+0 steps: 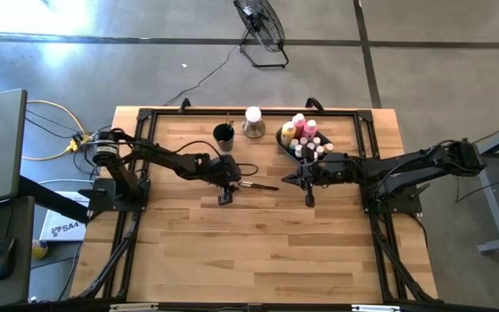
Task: Pick & Place Paint Supplies
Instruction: Put the silver paintbrush into the blue cup
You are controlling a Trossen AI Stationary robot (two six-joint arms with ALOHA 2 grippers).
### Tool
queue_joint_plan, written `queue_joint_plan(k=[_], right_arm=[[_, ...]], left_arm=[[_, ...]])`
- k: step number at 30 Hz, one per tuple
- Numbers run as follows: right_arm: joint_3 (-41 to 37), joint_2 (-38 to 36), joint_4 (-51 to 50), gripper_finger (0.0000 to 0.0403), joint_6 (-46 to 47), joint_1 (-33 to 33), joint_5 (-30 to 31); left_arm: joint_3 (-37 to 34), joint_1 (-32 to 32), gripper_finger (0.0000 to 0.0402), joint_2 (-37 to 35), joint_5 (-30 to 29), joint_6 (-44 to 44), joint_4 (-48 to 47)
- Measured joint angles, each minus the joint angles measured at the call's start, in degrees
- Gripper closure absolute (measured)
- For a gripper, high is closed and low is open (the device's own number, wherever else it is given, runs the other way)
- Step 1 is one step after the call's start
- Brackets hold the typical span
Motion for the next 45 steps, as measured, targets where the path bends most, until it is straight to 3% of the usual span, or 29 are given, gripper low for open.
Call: queue_joint_plan(k=[15,33,45], right_arm=[[0.0,0.0,0.0,0.0400,0.0,0.0,0.0],[0.0,0.0,0.0,0.0400,0.0,0.0,0.0],[0.0,0.0,-0.6,0.0400,0.0,0.0,0.0]], left_arm=[[0.1,0.0,0.0250,0.1,2.1,0.2,-0.9],[0.1,0.0,0.0392,0.0,2.6,0.0,-1.6],[0.0,0.0,0.0401,0.0,3.9,-0.1,-1.6]])
